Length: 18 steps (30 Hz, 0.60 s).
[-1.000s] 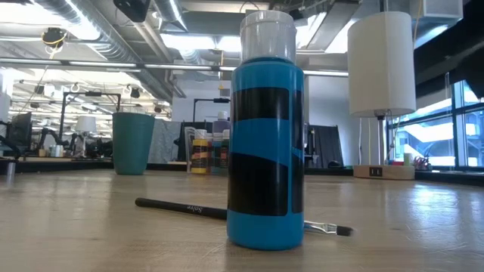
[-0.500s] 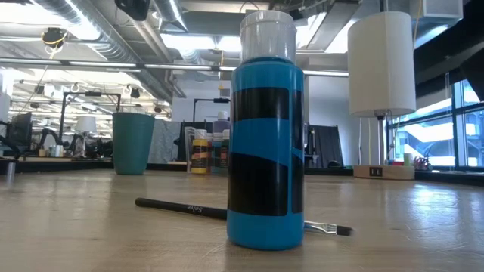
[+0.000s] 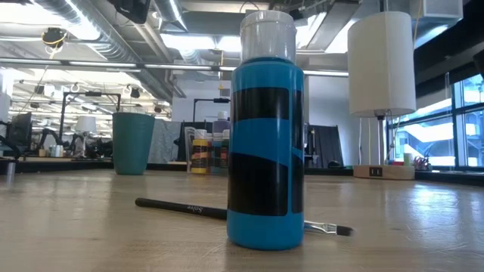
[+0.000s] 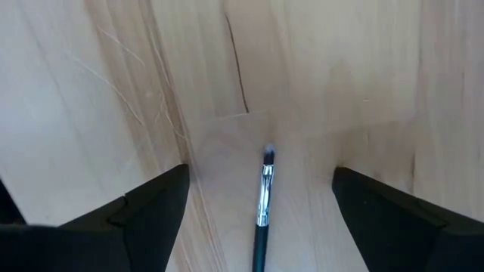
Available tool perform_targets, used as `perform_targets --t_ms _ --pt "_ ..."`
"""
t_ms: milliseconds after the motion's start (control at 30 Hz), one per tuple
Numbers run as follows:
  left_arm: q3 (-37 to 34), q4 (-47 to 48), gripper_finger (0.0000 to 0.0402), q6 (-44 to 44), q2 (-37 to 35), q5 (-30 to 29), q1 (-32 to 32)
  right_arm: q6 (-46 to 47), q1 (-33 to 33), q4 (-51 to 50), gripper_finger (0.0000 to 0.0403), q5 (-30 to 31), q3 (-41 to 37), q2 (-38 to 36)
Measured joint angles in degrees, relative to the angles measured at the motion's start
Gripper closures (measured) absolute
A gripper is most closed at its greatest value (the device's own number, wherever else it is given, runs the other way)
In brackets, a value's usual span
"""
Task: Pick & Place Paint Supplies
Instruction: Put the silver paint brush into the green cup
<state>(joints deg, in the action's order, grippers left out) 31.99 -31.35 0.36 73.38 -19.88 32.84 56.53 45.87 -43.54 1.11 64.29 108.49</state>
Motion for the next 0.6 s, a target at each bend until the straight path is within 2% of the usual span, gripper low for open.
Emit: perform_targets --t_ms 433,600 --pt "0.0 0.02 0.0251 0.02 0.0 -0.04 0.0 0.01 -0.02 0.45 0.0071 0.31 -0.02 0.0" --pt "0.0 0.88 0.0251 0.02 0.0 -0.04 0.0 -0.23 0.0 0.87 0.0097 1.27 -0.02 0.0"
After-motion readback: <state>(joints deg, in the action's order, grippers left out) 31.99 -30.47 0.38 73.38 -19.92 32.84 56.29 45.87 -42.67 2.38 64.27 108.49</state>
